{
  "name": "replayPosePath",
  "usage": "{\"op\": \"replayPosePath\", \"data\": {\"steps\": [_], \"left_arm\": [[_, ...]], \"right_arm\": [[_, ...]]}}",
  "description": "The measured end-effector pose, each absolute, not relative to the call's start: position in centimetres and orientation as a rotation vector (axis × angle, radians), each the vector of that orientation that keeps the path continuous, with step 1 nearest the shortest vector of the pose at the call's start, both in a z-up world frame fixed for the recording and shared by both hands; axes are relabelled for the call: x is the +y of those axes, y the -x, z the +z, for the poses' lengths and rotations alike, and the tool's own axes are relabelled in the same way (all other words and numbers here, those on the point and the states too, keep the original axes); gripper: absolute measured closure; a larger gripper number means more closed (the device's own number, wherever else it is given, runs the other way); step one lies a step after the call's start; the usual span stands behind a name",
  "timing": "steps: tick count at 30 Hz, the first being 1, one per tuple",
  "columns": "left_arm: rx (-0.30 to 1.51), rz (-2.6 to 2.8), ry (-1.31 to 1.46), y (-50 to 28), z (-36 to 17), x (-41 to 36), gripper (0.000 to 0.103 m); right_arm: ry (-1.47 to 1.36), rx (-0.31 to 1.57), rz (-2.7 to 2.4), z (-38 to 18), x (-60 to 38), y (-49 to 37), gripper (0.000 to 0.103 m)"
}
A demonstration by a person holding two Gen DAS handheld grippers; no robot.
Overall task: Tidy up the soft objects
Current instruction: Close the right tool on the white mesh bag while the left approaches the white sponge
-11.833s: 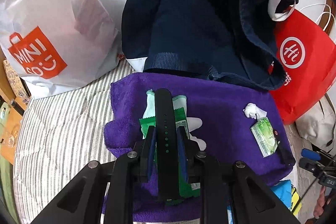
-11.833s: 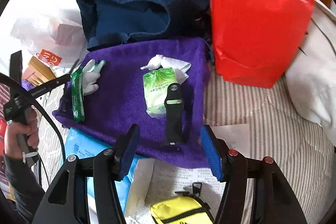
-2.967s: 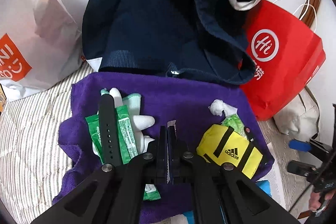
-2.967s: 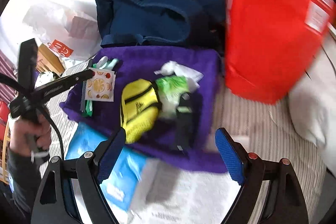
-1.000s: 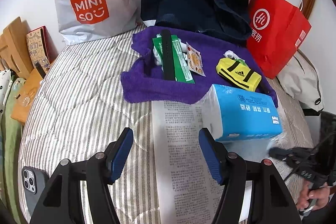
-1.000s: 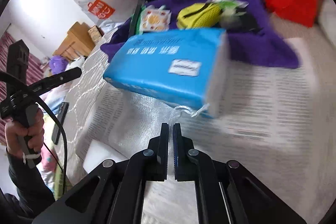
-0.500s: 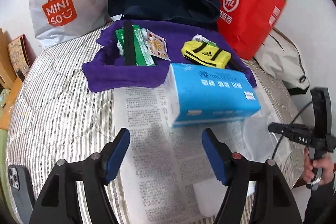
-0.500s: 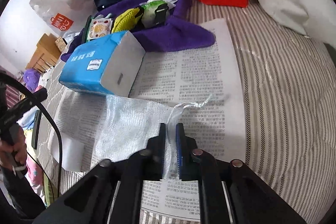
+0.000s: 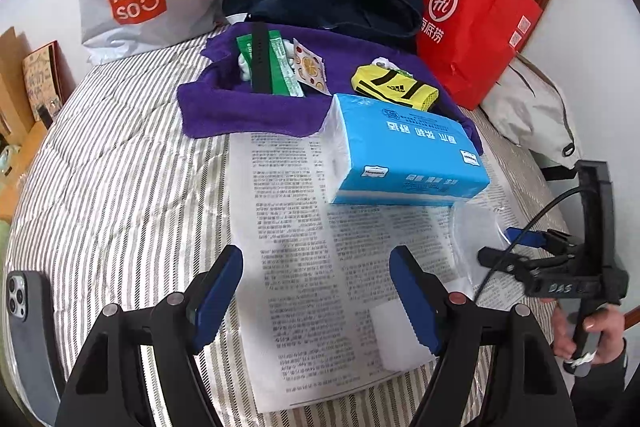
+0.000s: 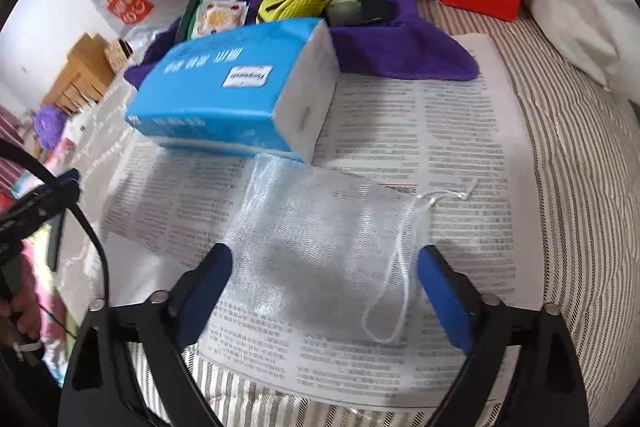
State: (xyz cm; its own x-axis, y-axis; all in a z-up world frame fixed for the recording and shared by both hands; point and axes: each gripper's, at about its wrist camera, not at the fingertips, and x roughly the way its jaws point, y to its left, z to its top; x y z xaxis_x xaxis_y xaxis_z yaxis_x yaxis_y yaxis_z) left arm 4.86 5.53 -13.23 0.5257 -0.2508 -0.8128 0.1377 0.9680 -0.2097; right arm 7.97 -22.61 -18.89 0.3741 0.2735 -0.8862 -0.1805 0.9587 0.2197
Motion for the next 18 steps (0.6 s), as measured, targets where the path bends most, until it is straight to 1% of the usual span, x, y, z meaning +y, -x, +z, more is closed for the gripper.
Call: {"op": "replayPosePath", "data": {"steps": [2,3,9,10,11,12,13,14,15,16,17,18], "left_arm": [[0.988,-0.230,0.130,-4.6,-13.2,5.8,0.029],[0.987,-0.229,0.132,-4.5,-13.2,5.9,0.029],[0.990,-0.211,0.149,-3.9,-13.5,6.6,0.029],[0.992,-0.208,0.149,-3.9,-13.6,6.6,0.029],[0.993,-0.206,0.148,-3.8,-13.6,6.7,0.029],[0.996,-0.206,0.149,-3.7,-13.7,6.7,0.029],[0.999,-0.203,0.150,-3.7,-13.8,6.7,0.029],[1.001,-0.202,0.150,-3.7,-13.9,6.7,0.029],[1.005,-0.203,0.150,-3.6,-14.1,6.6,0.029],[1.007,-0.206,0.149,-3.6,-14.2,6.4,0.029],[1.009,-0.208,0.148,-3.5,-14.2,6.3,0.029],[1.011,-0.212,0.146,-3.5,-14.3,6.1,0.029]], "right_arm": [[-0.064,1.154,0.273,-19.2,-21.8,-8.1,0.001],[-0.046,1.154,0.264,-19.4,-21.3,-8.2,0.000],[0.019,1.106,0.238,-19.8,-20.4,-8.5,0.000],[0.035,1.095,0.236,-19.9,-20.3,-8.6,0.002],[0.046,1.084,0.234,-19.8,-20.3,-8.5,0.008],[0.064,1.067,0.231,-19.8,-20.4,-8.3,0.011],[0.067,1.057,0.235,-19.7,-20.5,-8.2,0.019],[0.067,1.046,0.241,-19.5,-20.8,-7.9,0.031],[0.069,1.036,0.242,-19.3,-21.0,-7.7,0.039],[0.068,1.026,0.246,-19.1,-21.3,-7.6,0.055],[0.063,1.025,0.254,-19.0,-21.5,-7.5,0.068],[0.059,1.026,0.264,-18.9,-21.7,-7.4,0.073]]}}
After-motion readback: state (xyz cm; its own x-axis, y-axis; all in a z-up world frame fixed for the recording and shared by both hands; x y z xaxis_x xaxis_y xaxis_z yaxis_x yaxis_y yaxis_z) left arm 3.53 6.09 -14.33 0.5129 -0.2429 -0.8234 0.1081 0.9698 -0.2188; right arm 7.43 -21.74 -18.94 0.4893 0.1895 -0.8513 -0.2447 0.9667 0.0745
